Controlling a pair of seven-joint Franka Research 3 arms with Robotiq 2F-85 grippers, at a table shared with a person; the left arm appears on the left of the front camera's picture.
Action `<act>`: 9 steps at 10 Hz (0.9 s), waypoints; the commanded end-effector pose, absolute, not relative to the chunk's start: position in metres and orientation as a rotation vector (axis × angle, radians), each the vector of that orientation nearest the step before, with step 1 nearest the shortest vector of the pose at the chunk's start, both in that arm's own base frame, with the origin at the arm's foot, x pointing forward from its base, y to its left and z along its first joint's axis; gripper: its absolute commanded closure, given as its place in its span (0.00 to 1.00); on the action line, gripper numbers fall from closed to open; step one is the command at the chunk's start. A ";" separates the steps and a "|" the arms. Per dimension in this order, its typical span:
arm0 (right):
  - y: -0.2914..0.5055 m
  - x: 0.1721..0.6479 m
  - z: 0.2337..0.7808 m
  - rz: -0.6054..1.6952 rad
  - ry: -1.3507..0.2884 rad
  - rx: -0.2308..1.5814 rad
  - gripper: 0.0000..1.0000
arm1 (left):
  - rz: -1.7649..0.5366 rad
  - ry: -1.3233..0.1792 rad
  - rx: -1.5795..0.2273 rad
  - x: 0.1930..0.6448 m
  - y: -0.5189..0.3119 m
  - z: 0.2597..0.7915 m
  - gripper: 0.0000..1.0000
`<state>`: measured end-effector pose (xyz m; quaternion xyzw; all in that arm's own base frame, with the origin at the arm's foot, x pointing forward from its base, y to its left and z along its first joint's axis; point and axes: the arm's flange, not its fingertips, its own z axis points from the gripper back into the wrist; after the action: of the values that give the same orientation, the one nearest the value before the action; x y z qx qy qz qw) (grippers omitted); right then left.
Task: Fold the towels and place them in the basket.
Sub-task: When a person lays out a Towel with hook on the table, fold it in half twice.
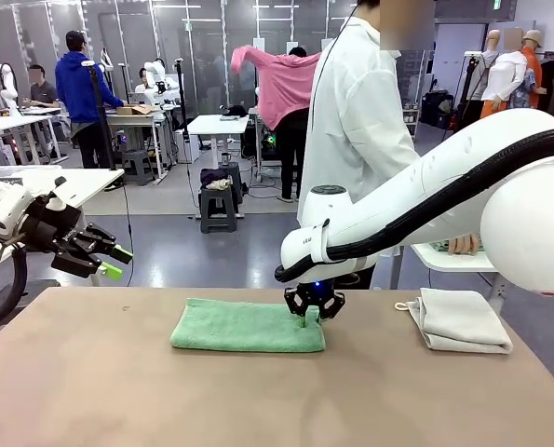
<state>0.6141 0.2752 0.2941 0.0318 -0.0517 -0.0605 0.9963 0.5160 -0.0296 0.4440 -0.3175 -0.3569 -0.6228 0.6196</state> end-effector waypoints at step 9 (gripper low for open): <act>0.221 0.602 0.303 -0.011 -0.128 0.021 0.97 | -1.431 -0.825 -0.723 0.515 -0.030 0.447 0.37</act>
<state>0.6157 0.2433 0.2981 0.0141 -0.0549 -0.0250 0.9981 0.5159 -0.0295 0.4440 -0.3175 -0.3569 -0.6228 0.6196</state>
